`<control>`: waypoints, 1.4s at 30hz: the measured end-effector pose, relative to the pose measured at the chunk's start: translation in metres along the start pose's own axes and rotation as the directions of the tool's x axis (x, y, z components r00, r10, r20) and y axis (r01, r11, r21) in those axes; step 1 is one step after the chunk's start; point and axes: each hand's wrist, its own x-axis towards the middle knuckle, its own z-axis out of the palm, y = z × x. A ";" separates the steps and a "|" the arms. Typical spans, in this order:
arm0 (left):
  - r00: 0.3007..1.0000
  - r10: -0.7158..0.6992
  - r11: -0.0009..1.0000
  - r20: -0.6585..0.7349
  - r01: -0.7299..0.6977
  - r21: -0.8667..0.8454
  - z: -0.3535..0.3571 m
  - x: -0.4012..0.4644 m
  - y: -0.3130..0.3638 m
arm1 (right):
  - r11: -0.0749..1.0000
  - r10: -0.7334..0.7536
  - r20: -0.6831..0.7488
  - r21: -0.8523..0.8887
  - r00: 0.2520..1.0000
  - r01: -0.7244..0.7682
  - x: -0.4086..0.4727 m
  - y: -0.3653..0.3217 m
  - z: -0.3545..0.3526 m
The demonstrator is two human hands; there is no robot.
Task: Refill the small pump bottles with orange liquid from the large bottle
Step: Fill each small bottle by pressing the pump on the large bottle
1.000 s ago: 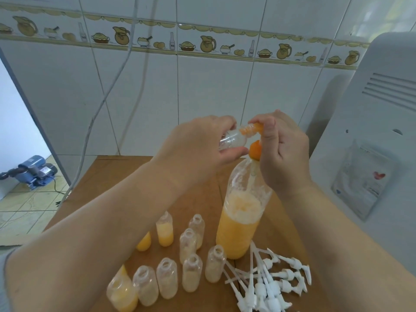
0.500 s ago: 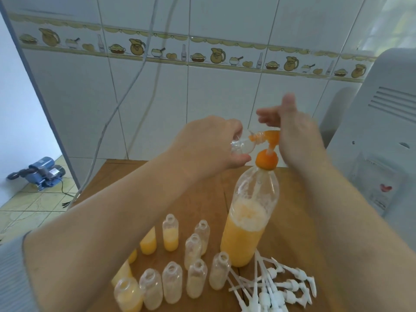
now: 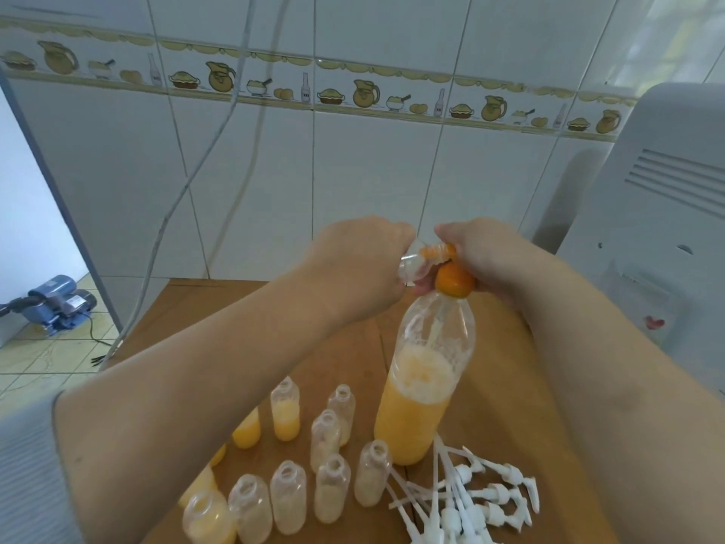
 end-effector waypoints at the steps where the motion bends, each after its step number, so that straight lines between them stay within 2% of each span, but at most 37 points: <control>1: 1.000 0.005 1.000 0.006 -0.006 0.006 -0.001 -0.001 0.001 | 1.000 0.012 0.013 0.003 1.000 -0.013 -0.002 -0.001 0.001; 5: 0.999 0.022 0.998 -0.048 -0.019 0.066 -0.013 0.000 0.001 | 0.998 0.005 0.074 0.065 0.997 -0.010 -0.005 -0.014 -0.008; 11: 0.997 0.027 0.993 -0.072 -0.019 0.113 -0.016 0.005 0.006 | 0.994 0.012 0.079 -0.109 0.997 -0.004 -0.004 -0.027 -0.009; 14: 0.999 -0.013 0.996 -0.047 0.017 0.083 -0.009 0.006 0.002 | 0.995 0.029 -0.002 -0.099 1.000 -0.029 -0.002 -0.025 0.000; 16: 1.000 -0.014 0.998 -0.011 0.015 0.061 -0.003 0.004 0.002 | 0.998 0.066 -0.081 -0.014 0.995 -0.068 -0.001 -0.025 0.004; 18: 1.000 -0.007 0.999 0.004 0.007 0.048 -0.002 0.002 0.003 | 0.996 0.086 -0.091 -0.024 0.992 -0.089 -0.001 -0.024 0.009; 20: 1.000 0.003 0.999 0.004 -0.003 0.046 -0.005 0.000 0.005 | 0.999 0.018 -0.051 -0.025 0.999 -0.020 0.001 -0.021 0.008; 23: 0.999 0.007 0.999 -0.035 -0.005 0.051 -0.008 0.002 0.006 | 0.999 0.023 0.020 -0.030 1.000 -0.023 0.000 -0.019 -0.003; 27: 0.999 -0.011 1.000 -0.053 0.012 0.028 -0.006 0.002 0.003 | 0.995 -0.049 -0.017 -0.093 0.999 0.048 -0.001 -0.017 0.000; 31: 0.999 0.028 1.000 -0.025 -0.028 0.007 -0.001 -0.003 0.002 | 0.981 -0.078 -0.032 -0.182 0.996 0.071 0.000 -0.013 0.004; 34: 0.999 0.013 0.998 -0.033 -0.015 -0.057 -0.001 -0.007 0.003 | 0.960 -0.180 -0.005 -0.220 0.984 0.175 0.001 -0.009 0.003; 39: 0.997 -0.052 0.989 -0.049 0.045 -0.140 -0.015 -0.008 0.000 | 0.935 -0.354 0.025 0.001 0.935 0.354 0.000 -0.011 -0.004; 42: 0.998 -0.058 0.983 -0.028 0.052 -0.175 -0.019 -0.009 0.000 | 0.898 -0.435 0.227 0.043 0.871 0.438 0.000 -0.011 -0.012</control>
